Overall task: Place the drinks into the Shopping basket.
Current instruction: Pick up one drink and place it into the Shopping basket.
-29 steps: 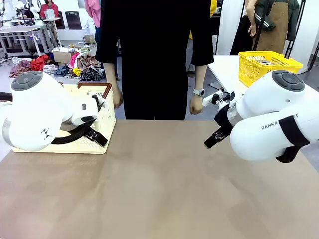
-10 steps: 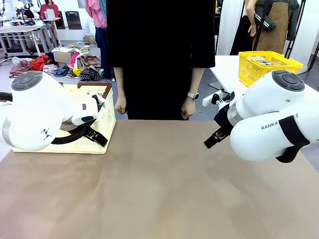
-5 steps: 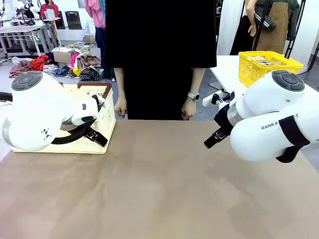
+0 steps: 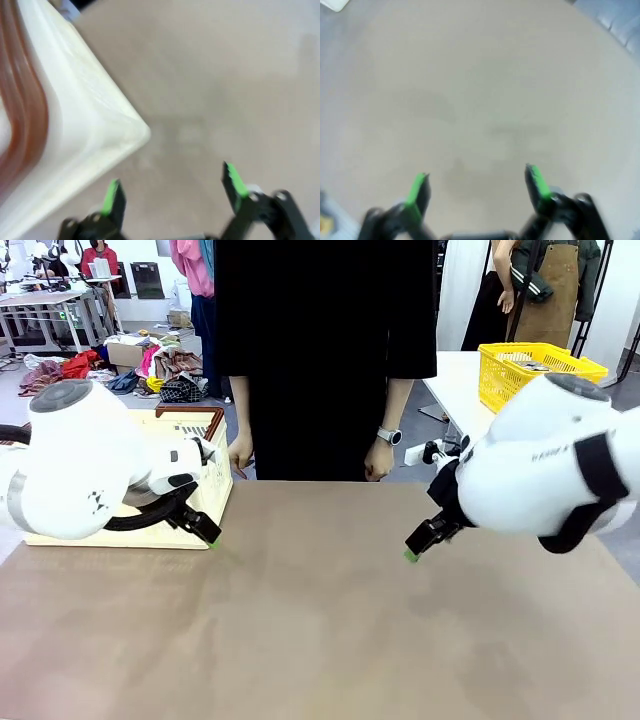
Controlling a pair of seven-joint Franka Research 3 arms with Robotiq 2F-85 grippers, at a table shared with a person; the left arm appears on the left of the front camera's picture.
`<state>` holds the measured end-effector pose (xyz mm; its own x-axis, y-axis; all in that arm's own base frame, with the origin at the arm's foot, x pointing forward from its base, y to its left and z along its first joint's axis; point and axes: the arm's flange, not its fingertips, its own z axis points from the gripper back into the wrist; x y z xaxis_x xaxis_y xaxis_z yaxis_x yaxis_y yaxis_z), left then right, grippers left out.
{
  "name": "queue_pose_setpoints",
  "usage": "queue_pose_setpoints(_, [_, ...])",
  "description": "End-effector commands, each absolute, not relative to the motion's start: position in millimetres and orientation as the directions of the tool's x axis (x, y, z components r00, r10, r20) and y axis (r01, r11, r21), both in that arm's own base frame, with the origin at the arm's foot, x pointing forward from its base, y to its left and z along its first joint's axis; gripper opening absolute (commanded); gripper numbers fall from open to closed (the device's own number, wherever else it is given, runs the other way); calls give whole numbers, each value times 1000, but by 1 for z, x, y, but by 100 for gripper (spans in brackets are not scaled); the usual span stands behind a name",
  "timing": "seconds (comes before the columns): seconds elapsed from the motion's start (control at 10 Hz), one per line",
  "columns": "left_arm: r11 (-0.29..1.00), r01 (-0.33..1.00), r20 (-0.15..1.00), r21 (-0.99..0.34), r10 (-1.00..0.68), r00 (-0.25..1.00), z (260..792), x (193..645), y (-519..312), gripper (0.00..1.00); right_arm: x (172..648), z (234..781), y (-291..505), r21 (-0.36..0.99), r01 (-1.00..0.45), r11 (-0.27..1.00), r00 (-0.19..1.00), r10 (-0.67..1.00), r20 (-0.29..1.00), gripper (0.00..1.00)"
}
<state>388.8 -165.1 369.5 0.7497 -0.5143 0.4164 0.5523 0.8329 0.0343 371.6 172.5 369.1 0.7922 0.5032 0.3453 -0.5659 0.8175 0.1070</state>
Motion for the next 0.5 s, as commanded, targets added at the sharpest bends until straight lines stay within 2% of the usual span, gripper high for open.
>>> queue_pose_setpoints(0.0, [824, 524, 275, -215, -464, 842, 406, 373, -152, 100, 368, 406, 137, 354, -399, 846, 913, 330, 240, 100])
queue_pose_setpoints(0.2, [707, 528, 264, -471, -458, 849, 441, 362, -126, 100, 343, 440, 98, 633, -389, 669, 921, 261, 290, 100])
queue_pose_setpoints(0.4, [537, 570, 458, -622, -342, 821, 495, 349, -44, 100, 305, 482, 25, 777, -387, 496, 918, 129, 375, 100])
